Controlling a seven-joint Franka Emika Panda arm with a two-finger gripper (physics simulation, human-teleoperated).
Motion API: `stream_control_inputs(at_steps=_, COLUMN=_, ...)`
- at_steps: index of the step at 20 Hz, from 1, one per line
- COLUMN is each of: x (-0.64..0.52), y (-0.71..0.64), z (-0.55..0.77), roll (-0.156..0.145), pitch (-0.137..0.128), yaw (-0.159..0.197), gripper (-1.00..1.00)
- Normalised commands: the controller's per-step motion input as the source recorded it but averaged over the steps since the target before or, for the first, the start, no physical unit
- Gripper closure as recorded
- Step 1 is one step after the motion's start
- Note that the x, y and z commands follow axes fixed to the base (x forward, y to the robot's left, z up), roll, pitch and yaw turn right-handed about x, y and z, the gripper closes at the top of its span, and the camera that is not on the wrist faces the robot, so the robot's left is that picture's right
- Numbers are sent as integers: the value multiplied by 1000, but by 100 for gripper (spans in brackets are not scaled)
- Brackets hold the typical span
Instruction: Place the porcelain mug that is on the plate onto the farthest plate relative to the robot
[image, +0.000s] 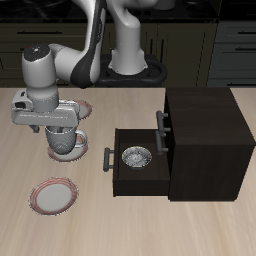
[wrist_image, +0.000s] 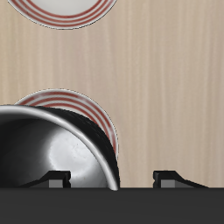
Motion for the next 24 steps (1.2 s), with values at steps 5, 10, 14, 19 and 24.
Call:
stream_control_inputs(at_steps=5, x=13, y=79, z=-81, roll=14, pitch=-2, yaw=-5, gripper=100)
stream_control_inputs(at_steps=10, x=81, y=100, z=147, roll=15, pitch=-21, yaw=-8, gripper=100)
stream_control_inputs(at_steps=14, x=67, y=166, z=133, roll=20, pitch=-11, yaw=-6, gripper=100)
stream_control_inputs(at_steps=19, x=109, y=293, z=267, roll=35, pitch=-27, yaw=-7, gripper=100)
stream_control_inputs(at_steps=24, x=179, y=60, z=236, roll=-11, pitch=-11, yaw=-10, gripper=100)
